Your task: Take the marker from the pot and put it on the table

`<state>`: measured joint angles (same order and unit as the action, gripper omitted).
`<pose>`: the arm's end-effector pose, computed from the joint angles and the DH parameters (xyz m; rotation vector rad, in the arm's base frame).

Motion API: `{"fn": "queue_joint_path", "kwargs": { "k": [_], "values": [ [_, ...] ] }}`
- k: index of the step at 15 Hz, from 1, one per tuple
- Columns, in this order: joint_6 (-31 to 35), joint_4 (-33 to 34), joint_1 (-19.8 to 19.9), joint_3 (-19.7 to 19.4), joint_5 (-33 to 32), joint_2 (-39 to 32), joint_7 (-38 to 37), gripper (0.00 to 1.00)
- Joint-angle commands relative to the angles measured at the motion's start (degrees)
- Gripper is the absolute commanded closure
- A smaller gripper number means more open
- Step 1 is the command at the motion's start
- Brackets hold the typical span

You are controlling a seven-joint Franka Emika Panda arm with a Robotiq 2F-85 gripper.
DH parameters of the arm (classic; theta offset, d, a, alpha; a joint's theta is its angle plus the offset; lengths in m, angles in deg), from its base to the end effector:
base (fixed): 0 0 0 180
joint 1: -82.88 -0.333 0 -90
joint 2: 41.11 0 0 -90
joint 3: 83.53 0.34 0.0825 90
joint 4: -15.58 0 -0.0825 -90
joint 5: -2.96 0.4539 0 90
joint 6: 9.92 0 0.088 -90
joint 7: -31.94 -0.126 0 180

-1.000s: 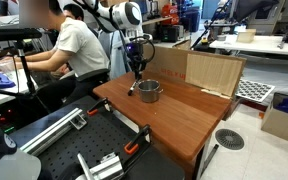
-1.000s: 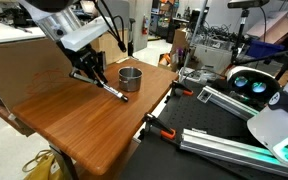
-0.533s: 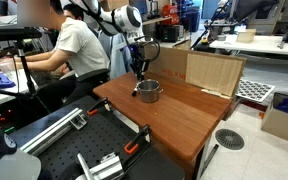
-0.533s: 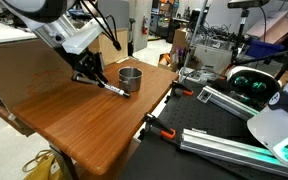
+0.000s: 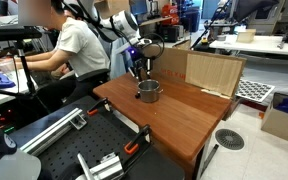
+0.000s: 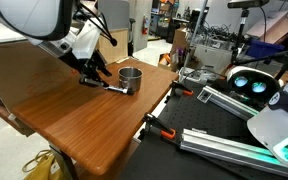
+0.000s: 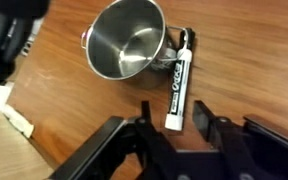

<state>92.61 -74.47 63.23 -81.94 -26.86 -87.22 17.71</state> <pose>0.6615 0.2005 0.0940 2.4517 0.4843 -0.5357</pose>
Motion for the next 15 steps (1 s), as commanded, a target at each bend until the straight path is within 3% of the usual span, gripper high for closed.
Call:
{"fn": "queue_joint_path", "kwargs": {
  "k": [1, 4, 9, 15],
  "values": [
    [-2.56, 2.34, -1.06, -0.64, -2.49, -1.33, 1.99, 0.18],
    [-1.73, 1.73, -0.72, -0.32, -2.57, -0.42, 2.23, 0.0],
    [0.88, -0.53, -0.1, 0.32, -1.73, 3.01, 1.4, 0.0],
    [8.61, -8.91, 1.09, 2.14, -1.15, 14.47, 0.64, 0.0]
  ]
}}
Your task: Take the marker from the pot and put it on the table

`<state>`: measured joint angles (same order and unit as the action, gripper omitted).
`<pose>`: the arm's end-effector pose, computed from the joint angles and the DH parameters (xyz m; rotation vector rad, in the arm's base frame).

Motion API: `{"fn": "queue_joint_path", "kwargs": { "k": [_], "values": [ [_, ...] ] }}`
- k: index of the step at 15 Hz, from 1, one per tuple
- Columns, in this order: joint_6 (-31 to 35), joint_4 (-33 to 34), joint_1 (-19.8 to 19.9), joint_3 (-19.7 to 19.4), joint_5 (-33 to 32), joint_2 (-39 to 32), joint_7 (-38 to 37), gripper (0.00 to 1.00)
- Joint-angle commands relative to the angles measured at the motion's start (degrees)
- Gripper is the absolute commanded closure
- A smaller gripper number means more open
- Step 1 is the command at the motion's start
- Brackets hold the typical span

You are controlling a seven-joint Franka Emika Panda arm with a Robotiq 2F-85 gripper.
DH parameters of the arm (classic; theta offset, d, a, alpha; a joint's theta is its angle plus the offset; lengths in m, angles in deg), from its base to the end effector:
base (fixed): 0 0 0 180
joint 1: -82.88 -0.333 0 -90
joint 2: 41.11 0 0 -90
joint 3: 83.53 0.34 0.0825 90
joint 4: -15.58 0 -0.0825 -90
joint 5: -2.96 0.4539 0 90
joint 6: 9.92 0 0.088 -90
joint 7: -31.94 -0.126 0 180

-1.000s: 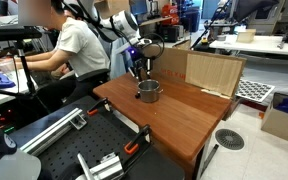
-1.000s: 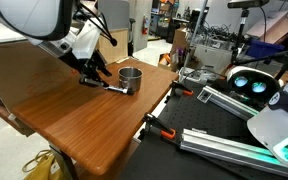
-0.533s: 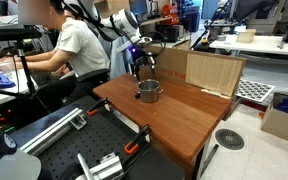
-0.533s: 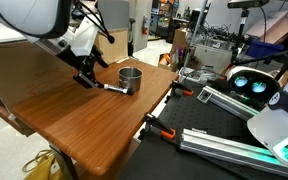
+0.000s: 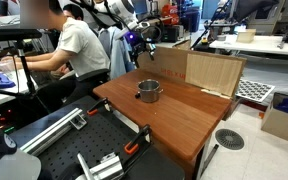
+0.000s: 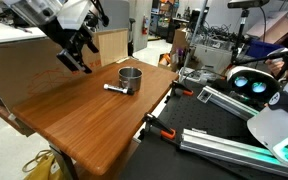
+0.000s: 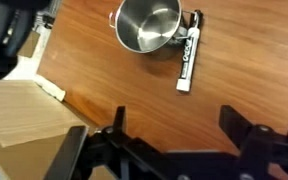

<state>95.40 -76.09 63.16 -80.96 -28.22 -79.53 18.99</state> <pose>0.6792 0.2206 0.1775 2.5032 0.5366 -0.3447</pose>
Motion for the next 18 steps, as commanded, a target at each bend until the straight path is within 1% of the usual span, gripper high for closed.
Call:
{"fn": "queue_joint_path", "kwargs": {
  "k": [1, 2, 4, 5, 7, 9, 18],
  "values": [
    [7.55, -9.06, 1.32, 1.41, 0.29, 8.98, -0.9, 0.0],
    [10.22, -11.19, 1.88, 1.85, 1.21, 11.42, -1.41, 0.0],
    [13.2, -14.11, 2.68, 2.37, 3.53, 14.9, -1.97, 0.0],
    [8.2, -8.55, 1.05, 1.57, 1.66, 10.85, -1.25, 0.0],
    [10.14, -11.58, 1.76, 1.88, 2.52, 13.64, -1.39, 0.0],
    [11.18, -12.73, 1.98, 1.88, 2.59, 14.02, -1.61, 0.0],
    [11.51, -13.01, 1.96, 1.93, 2.61, 14.02, -1.91, 0.0]
  ]
}}
